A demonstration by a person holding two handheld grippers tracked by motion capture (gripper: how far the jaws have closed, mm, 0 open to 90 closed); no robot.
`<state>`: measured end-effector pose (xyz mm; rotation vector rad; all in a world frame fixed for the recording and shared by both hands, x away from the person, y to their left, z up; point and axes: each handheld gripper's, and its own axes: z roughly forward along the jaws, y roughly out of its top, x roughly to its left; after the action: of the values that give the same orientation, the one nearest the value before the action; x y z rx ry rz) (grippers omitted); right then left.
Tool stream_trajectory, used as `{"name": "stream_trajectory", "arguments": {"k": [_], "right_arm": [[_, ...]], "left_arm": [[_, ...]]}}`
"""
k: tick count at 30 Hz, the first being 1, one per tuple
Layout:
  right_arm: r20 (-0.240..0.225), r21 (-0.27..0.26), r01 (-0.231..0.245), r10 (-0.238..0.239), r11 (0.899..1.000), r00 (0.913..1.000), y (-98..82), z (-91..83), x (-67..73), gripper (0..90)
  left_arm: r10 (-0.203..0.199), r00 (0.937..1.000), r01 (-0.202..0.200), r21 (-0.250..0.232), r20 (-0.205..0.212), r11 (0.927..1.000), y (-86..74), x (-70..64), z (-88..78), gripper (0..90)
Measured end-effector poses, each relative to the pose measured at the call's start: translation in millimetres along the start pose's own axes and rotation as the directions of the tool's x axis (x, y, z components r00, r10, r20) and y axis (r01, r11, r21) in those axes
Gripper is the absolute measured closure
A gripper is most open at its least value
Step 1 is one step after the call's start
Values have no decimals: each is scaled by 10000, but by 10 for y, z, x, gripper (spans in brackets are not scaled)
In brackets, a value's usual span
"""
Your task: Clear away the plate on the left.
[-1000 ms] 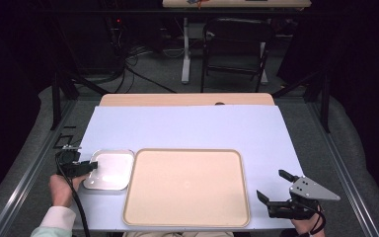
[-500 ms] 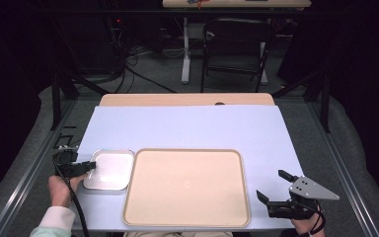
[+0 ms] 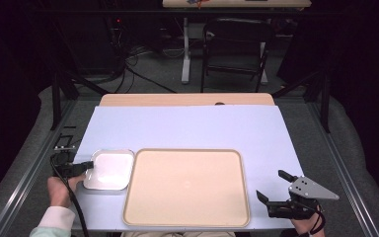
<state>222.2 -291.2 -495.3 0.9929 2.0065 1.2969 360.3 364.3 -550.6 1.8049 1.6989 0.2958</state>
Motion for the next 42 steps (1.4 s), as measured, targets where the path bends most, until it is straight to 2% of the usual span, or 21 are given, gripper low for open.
{"name": "stream_trajectory", "arguments": {"k": [7, 17, 21, 28, 33, 37, 39, 42], "right_arm": [[48, -84, -80, 80, 9999, 10000, 4, -12, 4, 0], [-7, -243, 23, -23, 9997, 10000, 5, -21, 3, 0], [-10, -179, 23, -23, 9998, 10000, 7, -14, 3, 0], [55, -43, -93, 93, 9999, 9999, 3, -1, -7, 0], [100, -146, -46, 48, 9999, 9999, 8, -11, 0, 0], [115, -153, -62, 64, 9999, 9999, 9, -10, 0, 0], [91, -108, -97, 98, 9999, 9999, 9, -8, 2, 0], [106, -134, -57, 58, 9999, 9999, 10, -8, 3, 0]], "left_arm": [[-399, 9988, 404, -170, 278, 9990, -17, 30, -8, 856], [-438, 9979, 466, -591, 473, 9972, -8, 27, -67, 875], [-551, 9962, 604, -781, 680, 9951, -13, 35, -101, 879], [-256, 9977, 317, -993, 622, 9946, 6, -17, -170, 881], [-20, 9981, 95, -1224, 616, 9924, 2, -64, -238, 881], [-48, 9980, 139, -1454, 628, 9893, 3, -71, -285, 881], [53, 9982, 39, -1549, 591, 9879, 13, -79, -312, 881], [39, 9972, 95, -1790, 745, 9838, 23, -109, -361, 881]]}}
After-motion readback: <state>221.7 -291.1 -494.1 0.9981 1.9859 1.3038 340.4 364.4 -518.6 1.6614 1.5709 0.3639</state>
